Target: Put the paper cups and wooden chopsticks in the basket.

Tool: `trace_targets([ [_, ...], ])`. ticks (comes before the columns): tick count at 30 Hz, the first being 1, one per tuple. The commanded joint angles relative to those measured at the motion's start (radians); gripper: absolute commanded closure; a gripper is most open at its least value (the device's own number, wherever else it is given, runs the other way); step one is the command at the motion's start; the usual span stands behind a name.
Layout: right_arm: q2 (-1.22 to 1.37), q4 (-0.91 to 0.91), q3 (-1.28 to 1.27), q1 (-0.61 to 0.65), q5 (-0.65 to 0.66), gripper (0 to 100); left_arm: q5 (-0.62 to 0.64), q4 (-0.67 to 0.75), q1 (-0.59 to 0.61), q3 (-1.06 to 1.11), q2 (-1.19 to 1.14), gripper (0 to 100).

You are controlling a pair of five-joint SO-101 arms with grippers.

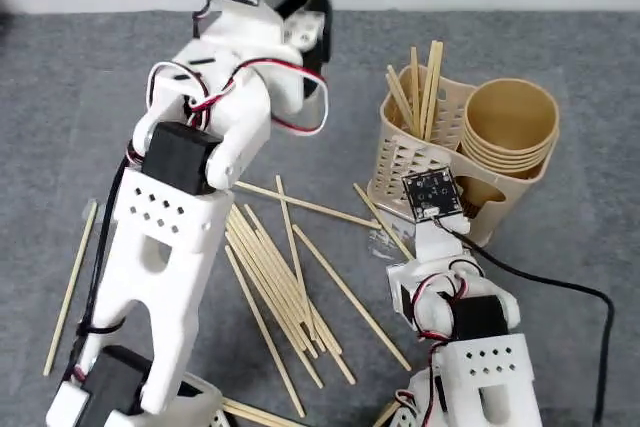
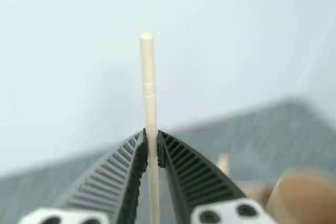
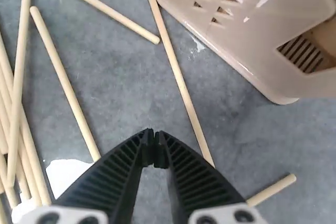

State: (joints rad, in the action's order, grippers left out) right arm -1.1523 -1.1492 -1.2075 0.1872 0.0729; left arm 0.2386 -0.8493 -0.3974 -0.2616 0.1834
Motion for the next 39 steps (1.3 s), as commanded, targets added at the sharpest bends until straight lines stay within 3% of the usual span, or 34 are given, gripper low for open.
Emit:
trace_targets([
  [1,-0.018,0.042,-0.006,-0.007,0.012,98.8,0.044,0.219,-0.064,0.025,0.046,99],
  [10,-0.018,0.041,-0.014,-0.005,0.014,98.8,0.086,0.615,-0.170,0.266,0.043,99],
  [14,-0.018,0.041,-0.014,-0.005,0.014,98.8,0.081,0.654,-0.189,0.372,0.043,98],
  [17,-0.018,0.041,-0.014,-0.005,0.014,98.8,0.083,0.637,-0.187,0.433,0.048,90],
  [19,-0.018,0.041,-0.014,-0.005,0.014,98.8,0.084,0.572,-0.184,0.437,0.054,85],
  [23,-0.018,0.042,-0.006,-0.010,0.014,98.7,0.084,0.402,-0.170,0.338,0.058,84],
  [35,-0.013,0.097,0.135,-0.022,0.014,98.3,0.078,-0.245,0.046,0.232,0.390,84],
  [39,-0.008,0.093,0.170,0.044,0.044,98.3,0.075,-0.377,0.130,0.232,0.483,87],
])
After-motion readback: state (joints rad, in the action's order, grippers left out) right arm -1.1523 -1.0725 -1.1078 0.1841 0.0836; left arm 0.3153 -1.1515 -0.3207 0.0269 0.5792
